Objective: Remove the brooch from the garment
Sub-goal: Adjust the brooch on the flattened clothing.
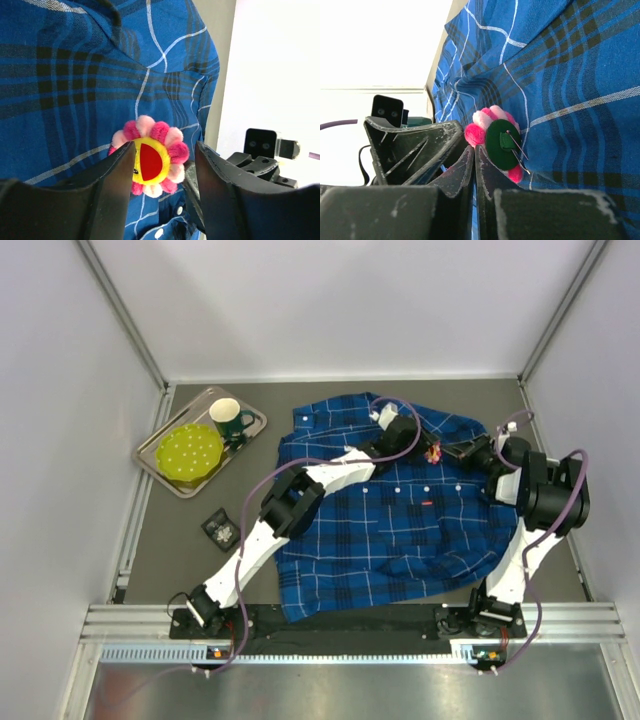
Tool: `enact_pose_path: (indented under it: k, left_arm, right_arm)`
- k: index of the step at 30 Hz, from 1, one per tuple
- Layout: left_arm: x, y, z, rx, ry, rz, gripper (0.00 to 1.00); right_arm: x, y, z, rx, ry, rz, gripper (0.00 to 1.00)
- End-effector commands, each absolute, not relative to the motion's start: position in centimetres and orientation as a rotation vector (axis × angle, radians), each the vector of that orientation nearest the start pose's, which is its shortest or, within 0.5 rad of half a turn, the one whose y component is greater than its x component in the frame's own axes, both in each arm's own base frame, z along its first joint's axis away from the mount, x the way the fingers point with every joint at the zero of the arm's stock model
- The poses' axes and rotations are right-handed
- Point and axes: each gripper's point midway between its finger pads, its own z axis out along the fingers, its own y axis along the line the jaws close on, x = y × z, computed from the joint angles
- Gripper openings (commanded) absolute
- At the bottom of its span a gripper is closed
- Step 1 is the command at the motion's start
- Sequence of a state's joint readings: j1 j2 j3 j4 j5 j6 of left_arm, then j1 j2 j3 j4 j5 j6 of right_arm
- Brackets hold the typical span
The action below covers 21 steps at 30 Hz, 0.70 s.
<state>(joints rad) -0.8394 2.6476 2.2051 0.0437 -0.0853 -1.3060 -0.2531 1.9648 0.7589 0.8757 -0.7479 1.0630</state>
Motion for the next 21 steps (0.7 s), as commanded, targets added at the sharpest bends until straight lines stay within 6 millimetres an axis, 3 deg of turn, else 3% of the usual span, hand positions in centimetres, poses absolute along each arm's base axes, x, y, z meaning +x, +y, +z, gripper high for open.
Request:
enact_pose_path:
  k: [1, 6, 12, 21]
  left_arm:
    - [46.5, -56.5, 7.6, -0.516, 2.124, -1.265, 0.58]
    - [46.5, -56.6, 7.0, -0.491, 2.123, -1.246, 0.66]
    - [46.2, -57.2, 6.7, -0.491, 2.131, -1.293, 0.42]
    - [46.6, -57.0, 8.7, -0.441, 2.081, -1.286, 0.29]
  right_arm:
    - [45.0, 2.9, 9.7, 0.647, 1.827, 1.197, 0.00]
    - [45.0, 3.1, 9.9, 0.627, 1.826, 1.214, 0.00]
    - [44.7, 2.6, 10.3, 0.598, 1.867, 1.142, 0.08]
    - [44.2, -0.3, 10.7, 0.643, 1.895, 0.971, 0.19]
